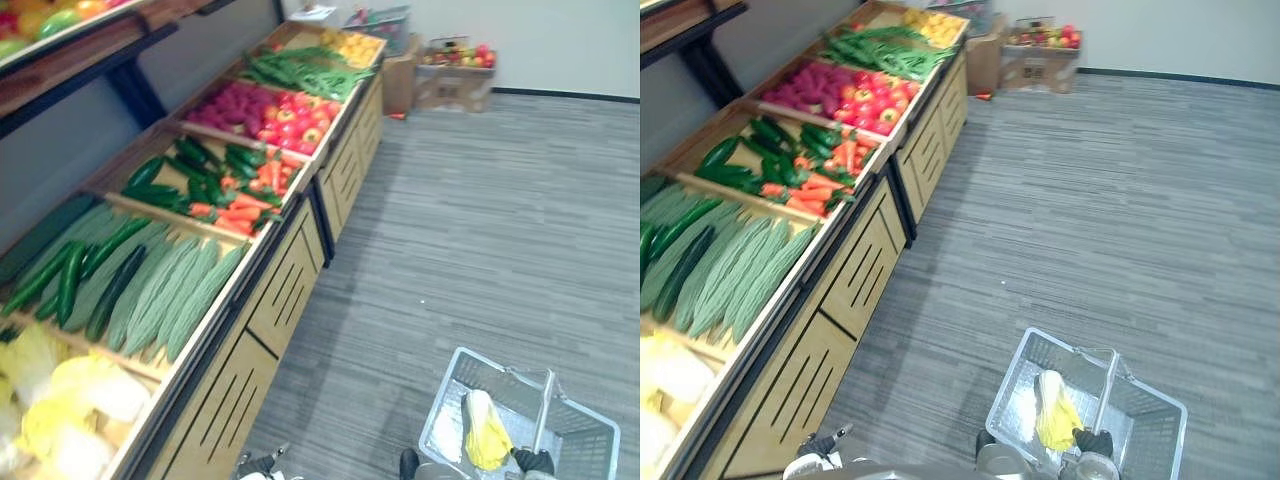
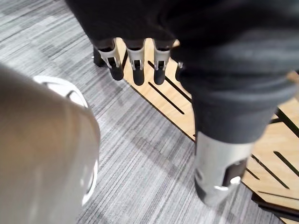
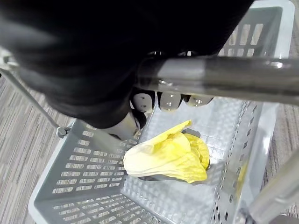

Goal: Pick vegetable in the basket

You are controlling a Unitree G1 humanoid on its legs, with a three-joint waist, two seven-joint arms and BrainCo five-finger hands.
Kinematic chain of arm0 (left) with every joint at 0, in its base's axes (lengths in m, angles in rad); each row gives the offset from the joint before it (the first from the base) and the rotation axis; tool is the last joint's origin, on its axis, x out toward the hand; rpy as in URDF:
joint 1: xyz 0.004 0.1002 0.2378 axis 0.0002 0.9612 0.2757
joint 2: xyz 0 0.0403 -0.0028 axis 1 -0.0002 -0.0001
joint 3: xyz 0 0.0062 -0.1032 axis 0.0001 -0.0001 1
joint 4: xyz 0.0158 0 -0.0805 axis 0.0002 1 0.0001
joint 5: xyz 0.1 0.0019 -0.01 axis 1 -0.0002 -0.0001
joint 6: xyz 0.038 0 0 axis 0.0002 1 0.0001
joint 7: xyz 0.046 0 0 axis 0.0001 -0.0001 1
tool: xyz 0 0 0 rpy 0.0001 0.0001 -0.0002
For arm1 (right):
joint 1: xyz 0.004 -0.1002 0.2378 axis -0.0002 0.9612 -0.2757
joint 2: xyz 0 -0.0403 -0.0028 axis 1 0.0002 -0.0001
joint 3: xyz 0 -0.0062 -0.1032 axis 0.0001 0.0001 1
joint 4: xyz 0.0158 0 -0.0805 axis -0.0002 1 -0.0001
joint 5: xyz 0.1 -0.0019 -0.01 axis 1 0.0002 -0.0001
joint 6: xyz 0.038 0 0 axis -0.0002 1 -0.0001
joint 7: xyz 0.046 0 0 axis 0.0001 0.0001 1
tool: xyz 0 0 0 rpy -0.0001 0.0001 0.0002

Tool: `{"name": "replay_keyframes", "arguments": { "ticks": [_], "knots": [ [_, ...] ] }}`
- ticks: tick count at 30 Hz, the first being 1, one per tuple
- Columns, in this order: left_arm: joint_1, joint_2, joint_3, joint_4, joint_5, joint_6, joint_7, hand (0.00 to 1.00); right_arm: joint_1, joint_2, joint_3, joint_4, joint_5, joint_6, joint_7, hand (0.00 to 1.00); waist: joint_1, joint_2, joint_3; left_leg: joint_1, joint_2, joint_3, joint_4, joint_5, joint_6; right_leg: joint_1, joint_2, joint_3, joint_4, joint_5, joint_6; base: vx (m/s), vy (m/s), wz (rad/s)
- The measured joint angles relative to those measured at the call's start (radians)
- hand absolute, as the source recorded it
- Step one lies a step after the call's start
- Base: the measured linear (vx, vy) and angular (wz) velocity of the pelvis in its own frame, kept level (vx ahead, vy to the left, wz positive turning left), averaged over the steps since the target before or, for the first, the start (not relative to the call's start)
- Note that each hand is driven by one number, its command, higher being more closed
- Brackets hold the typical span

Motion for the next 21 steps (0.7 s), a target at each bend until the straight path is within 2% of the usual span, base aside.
{"name": "replay_keyframes", "arguments": {
  "ticks": [2, 4, 5, 7, 8, 9, 11, 14, 15, 17, 19, 20, 21],
  "knots": [
    [0.000, -0.001, 0.001, -0.002, -0.015, -0.004, 0.003, 0.00, -0.001, -0.004, 0.000, 0.008, 0.019, 0.000, 0.001, 1.00, 0.011, 0.004, 0.001, -0.019, -0.035, -0.138, -0.146, 0.004, -0.001, -0.018, 0.001, 0.063, -0.007, 0.007, 0.019, -0.05, 0.195, -0.98],
    [0.004, -0.004, 0.001, -0.001, -0.014, -0.003, 0.004, 0.00, 0.001, -0.011, -0.001, 0.008, 0.020, 0.000, 0.000, 1.00, 0.011, 0.021, -0.003, -0.028, -0.032, -0.171, -0.214, 0.005, -0.002, -0.031, 0.010, 0.086, -0.008, 0.012, 0.043, -0.02, 0.192, -0.66],
    [0.008, -0.014, 0.001, 0.002, -0.014, -0.003, 0.005, 0.00, 0.003, -0.027, -0.003, 0.008, 0.020, 0.000, 0.000, 1.00, 0.010, 0.056, -0.006, -0.040, -0.015, -0.191, -0.233, 0.021, -0.027, -0.032, 0.031, 0.097, -0.021, 0.023, 0.065, 0.02, 0.287, -0.71],
    [0.011, -0.015, 0.010, -0.008, -0.013, -0.003, 0.011, 0.00, 0.009, -0.009, -0.009, 0.009, 0.020, -0.001, 0.000, 1.00, 0.019, 0.037, -0.019, -0.038, -0.046, -0.153, -0.220, 0.021, -0.028, -0.014, -0.006, 0.124, -0.054, 0.046, 0.099, 0.09, 0.342, -0.57],
    [0.012, 0.003, 0.003, -0.006, -0.011, -0.001, 0.012, 0.00, 0.016, 0.006, -0.013, 0.008, 0.020, -0.003, -0.001, 1.00, 0.014, 0.011, -0.026, -0.023, -0.085, -0.134, -0.242, 0.019, -0.021, -0.016, -0.047, 0.128, -0.059, 0.055, 0.111, 0.11, 0.271, -0.19],
    [0.013, 0.005, 0.001, -0.006, -0.011, -0.001, 0.013, 0.00, 0.018, 0.008, -0.015, 0.008, 0.021, -0.004, -0.002, 1.00, 0.013, 0.007, -0.027, -0.019, -0.093, -0.131, -0.248, 0.019, -0.021, -0.017, -0.054, 0.129, -0.059, 0.055, 0.115, 0.10, 0.209, -0.16],
    [0.015, 0.013, -0.021, -0.003, -0.002, -0.001, 0.013, 0.00, 0.027, 0.015, -0.029, 0.009, 0.037, -0.005, -0.005, 1.00, 0.012, -0.005, -0.037, 0.002, -0.138, -0.105, -0.281, 0.021, -0.002, -0.021, -0.098, 0.129, -0.057, 0.046, 0.135, 0.16, 0.265, -0.14],
    [0.010, 0.023, -0.050, 0.001, 0.037, -0.001, 0.011, 0.00, 0.007, 0.015, -0.029, 0.004, 0.036, -0.006, -0.008, 1.00, 0.020, -0.003, -0.043, 0.024, -0.166, -0.064, -0.291, 0.022, 0.002, -0.059, -0.119, 0.147, -0.013, 0.035, 0.151, 0.22, 0.206, -0.41],
    [0.009, 0.032, -0.081, 0.002, 0.037, -0.001, 0.009, 0.00, -0.004, 0.017, -0.029, 0.004, 0.036, -0.007, -0.009, 1.00, 0.021, 0.000, -0.042, 0.034, -0.170, -0.053, -0.289, 0.020, -0.001, -0.090, -0.118, 0.153, 0.049, 0.025, 0.159, 0.25, 0.139, -0.40],
    [0.007, 0.037, -0.105, 0.002, 0.037, -0.002, 0.007, 0.00, -0.005, 0.017, -0.032, -0.003, 0.036, -0.008, -0.010, 1.00, 0.027, 0.000, -0.037, 0.058, -0.173, -0.047, -0.288, 0.019, -0.001, -0.116, -0.114, 0.152, 0.137, 0.001, 0.141, 0.16, 0.057, -0.27],
    [0.001, 0.043, -0.136, 0.002, 0.038, -0.002, 0.004, 0.00, -0.012, 0.017, -0.049, -0.018, 0.037, -0.013, -0.016, 1.00, 0.036, 0.012, -0.011, 0.109, -0.163, -0.041, -0.288, -0.003, 0.006, -0.192, -0.091, 0.144, 0.360, -0.018, 0.121, 0.13, 0.035, -0.27],
    [0.000, 0.050, -0.151, 0.002, 0.040, -0.003, 0.002, 0.00, -0.023, 0.019, -0.052, -0.022, 0.037, -0.020, -0.024, 1.00, 0.032, 0.010, 0.005, 0.143, -0.166, -0.036, -0.297, -0.018, 0.017, -0.238, -0.095, 0.121, 0.497, -0.023, 0.114, 0.09, 0.033, -0.14],
    [-0.001, 0.054, -0.158, 0.002, 0.044, -0.003, 0.002, 0.00, -0.025, 0.019, -0.057, -0.023, 0.038, -0.022, -0.027, 1.00, 0.030, 0.009, 0.007, 0.159, -0.169, -0.035, -0.308, -0.028, 0.029, -0.269, -0.104, 0.099, 0.562, -0.024, 0.116, 0.10, 0.034, -0.04]
  ]
}}
